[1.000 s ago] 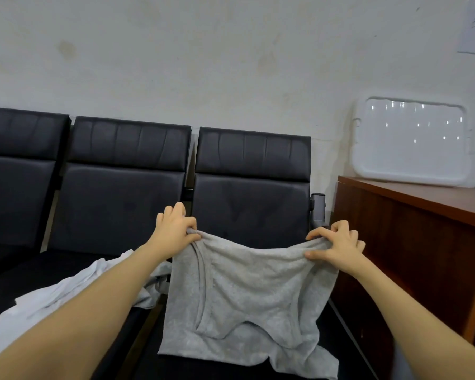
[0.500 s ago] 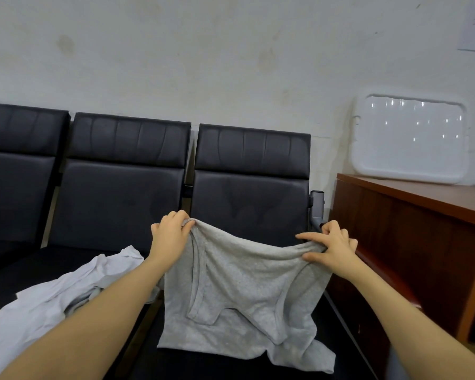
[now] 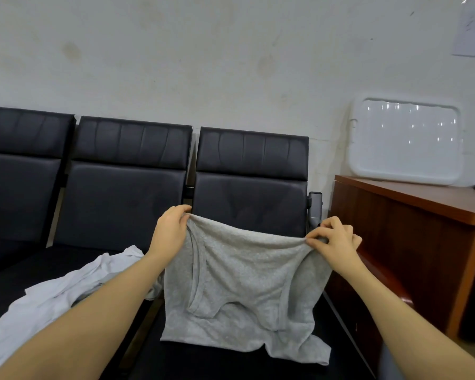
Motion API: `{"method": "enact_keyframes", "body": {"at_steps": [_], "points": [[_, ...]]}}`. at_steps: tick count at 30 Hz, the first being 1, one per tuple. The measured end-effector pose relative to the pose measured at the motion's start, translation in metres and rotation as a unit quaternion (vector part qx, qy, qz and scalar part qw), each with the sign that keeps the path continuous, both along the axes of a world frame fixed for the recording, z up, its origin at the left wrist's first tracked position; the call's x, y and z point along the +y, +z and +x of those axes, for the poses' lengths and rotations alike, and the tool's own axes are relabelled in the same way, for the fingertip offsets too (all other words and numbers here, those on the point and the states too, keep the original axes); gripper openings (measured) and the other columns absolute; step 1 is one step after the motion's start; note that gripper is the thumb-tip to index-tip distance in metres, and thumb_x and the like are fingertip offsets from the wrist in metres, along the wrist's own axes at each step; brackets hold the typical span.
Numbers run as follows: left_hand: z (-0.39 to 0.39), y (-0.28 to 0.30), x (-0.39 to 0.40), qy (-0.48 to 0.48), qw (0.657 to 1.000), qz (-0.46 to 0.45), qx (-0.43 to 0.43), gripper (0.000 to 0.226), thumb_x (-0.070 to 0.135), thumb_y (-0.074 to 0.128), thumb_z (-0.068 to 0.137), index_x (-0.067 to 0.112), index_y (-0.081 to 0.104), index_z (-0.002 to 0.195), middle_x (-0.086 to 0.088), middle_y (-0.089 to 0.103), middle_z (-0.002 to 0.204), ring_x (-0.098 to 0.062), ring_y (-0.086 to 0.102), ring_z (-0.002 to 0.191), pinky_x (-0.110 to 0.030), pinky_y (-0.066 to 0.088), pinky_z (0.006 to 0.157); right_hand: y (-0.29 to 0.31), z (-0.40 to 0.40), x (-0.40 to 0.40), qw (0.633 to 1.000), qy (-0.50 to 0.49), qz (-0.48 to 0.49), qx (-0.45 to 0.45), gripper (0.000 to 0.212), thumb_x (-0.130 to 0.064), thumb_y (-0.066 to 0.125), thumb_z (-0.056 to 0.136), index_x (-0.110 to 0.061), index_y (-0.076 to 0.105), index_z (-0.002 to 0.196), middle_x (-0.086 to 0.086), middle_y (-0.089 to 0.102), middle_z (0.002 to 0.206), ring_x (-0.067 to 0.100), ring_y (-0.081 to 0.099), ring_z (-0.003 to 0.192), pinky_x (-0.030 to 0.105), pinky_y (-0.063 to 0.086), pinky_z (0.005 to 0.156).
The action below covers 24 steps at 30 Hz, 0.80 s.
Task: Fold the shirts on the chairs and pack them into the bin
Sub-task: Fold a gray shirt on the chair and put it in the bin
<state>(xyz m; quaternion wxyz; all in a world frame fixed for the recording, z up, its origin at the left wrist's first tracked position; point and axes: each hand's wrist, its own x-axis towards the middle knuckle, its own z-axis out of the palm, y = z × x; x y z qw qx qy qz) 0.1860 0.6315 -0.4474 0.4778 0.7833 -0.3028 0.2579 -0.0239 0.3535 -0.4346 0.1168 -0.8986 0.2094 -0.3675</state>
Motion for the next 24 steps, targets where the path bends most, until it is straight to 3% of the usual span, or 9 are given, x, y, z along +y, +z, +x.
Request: {"method": "enact_keyframes", "body": {"at_steps": [4,6,7,9,11,14,17,20,24], "points": [[-0.014,0.018,0.003,-0.007,1.000,0.012,-0.013,0.033,0.008,0.037,0.100,0.016,0.050,0.129,-0.003,0.056,0.119,-0.020,0.051,0.111,-0.033,0.043,0.093,0.012,-0.006,0.008,0.991,0.009,0.059,-0.117,0.015,-0.019,0.058,0.093,-0.027,0.063,0.082,-0.013,0.057,0.091,0.010,0.044,0.099,0.029,0.017,0.085],[-0.023,0.032,0.004,0.016,0.998,0.035,-0.053,0.035,0.001,0.037,0.096,0.014,0.050,0.126,-0.006,0.056,0.116,-0.024,0.051,0.108,-0.040,0.044,0.092,0.021,-0.012,0.017,0.972,0.051,0.117,-0.195,0.015,-0.013,0.053,0.095,-0.020,0.060,0.084,-0.008,0.059,0.083,0.014,0.052,0.089,0.031,0.032,0.086],[-0.027,0.040,0.005,0.033,0.995,0.048,-0.077,0.037,-0.002,0.037,0.094,0.013,0.051,0.125,-0.008,0.056,0.116,-0.026,0.050,0.107,-0.042,0.043,0.091,0.027,-0.015,0.022,0.962,0.072,0.136,-0.227,0.015,-0.011,0.051,0.096,-0.017,0.057,0.085,-0.005,0.059,0.082,0.015,0.054,0.085,0.031,0.040,0.080],[-0.034,0.055,0.006,0.066,0.988,0.076,-0.121,0.039,-0.005,0.040,0.091,0.012,0.052,0.124,-0.011,0.056,0.116,-0.029,0.048,0.105,-0.038,0.039,0.090,0.040,-0.023,0.031,0.951,0.090,0.137,-0.262,0.016,-0.008,0.045,0.098,-0.015,0.054,0.086,0.002,0.058,0.084,0.012,0.053,0.079,0.027,0.040,0.069],[-0.043,0.068,0.008,0.083,0.983,0.088,-0.141,0.037,-0.002,0.042,0.091,0.013,0.053,0.123,-0.011,0.053,0.114,-0.030,0.045,0.104,-0.035,0.031,0.086,0.054,-0.030,0.035,0.955,0.090,0.114,-0.257,0.016,-0.011,0.041,0.099,-0.015,0.053,0.089,0.004,0.058,0.087,0.012,0.052,0.078,0.027,0.040,0.067],[-0.058,0.086,0.012,0.101,0.980,0.072,-0.155,0.024,0.018,0.043,0.099,0.012,0.060,0.115,-0.013,0.047,0.106,-0.030,0.042,0.097,-0.035,0.026,0.081,0.073,-0.040,0.034,0.974,0.054,0.035,-0.217,0.014,-0.015,0.043,0.098,-0.017,0.054,0.090,0.003,0.058,0.086,0.021,0.055,0.081,0.038,0.045,0.072],[-0.070,0.099,0.020,0.089,0.980,0.083,-0.157,0.024,0.037,0.053,0.094,0.018,0.062,0.106,-0.010,0.042,0.109,-0.029,0.037,0.102,-0.036,0.024,0.086,0.093,-0.051,0.036,0.982,0.024,-0.044,-0.184,0.014,-0.012,0.044,0.098,-0.012,0.056,0.091,0.005,0.054,0.089,0.029,0.053,0.087,0.043,0.043,0.078],[-0.080,0.108,0.025,0.080,0.979,0.032,-0.184,0.016,0.031,0.061,0.090,0.017,0.067,0.095,-0.004,0.039,0.101,-0.028,0.036,0.099,-0.032,0.019,0.081,0.109,-0.062,0.039,0.980,-0.016,-0.091,-0.174,0.019,-0.010,0.042,0.099,-0.001,0.060,0.098,0.015,0.053,0.100,0.031,0.045,0.092,0.039,0.032,0.080],[-0.097,0.122,0.026,0.076,0.973,-0.076,-0.206,0.012,0.026,0.067,0.087,0.016,0.071,0.089,-0.002,0.039,0.093,-0.020,0.034,0.091,-0.031,0.019,0.081,0.124,-0.077,0.049,0.973,-0.022,-0.087,-0.211,0.019,-0.015,0.037,0.101,-0.011,0.055,0.095,0.007,0.053,0.094,0.019,0.032,0.088,0.030,0.018,0.075]]}}
